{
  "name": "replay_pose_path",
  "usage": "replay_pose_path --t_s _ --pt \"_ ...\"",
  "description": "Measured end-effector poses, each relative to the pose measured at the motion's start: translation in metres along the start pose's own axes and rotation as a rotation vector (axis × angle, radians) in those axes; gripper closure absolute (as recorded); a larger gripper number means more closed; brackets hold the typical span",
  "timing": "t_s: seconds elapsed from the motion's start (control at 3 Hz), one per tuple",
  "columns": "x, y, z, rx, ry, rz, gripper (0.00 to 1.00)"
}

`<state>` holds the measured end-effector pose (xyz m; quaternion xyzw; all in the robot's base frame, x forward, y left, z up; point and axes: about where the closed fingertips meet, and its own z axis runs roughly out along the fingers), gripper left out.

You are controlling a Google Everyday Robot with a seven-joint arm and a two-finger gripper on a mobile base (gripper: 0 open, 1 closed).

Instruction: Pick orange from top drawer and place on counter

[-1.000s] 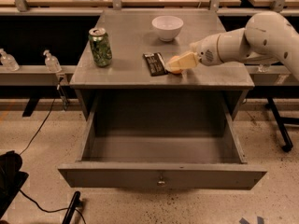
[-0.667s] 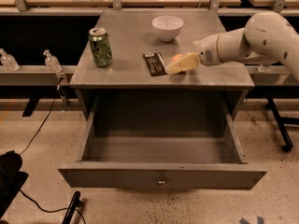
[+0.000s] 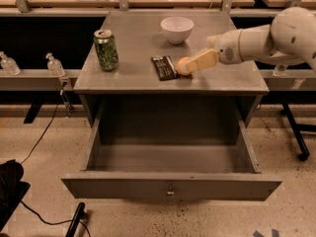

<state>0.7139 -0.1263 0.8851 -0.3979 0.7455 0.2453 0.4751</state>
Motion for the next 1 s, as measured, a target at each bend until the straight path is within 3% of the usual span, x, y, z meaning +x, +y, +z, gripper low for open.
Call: replay_pose_path --t_s 0.33,1.0 --pt "-0.038 -0.005 -0.047 -0.006 -0.077 -0.11 0.0" --pt "-0.049 -0.006 -0.054 -0.007 -0.092 -0.141 0.0"
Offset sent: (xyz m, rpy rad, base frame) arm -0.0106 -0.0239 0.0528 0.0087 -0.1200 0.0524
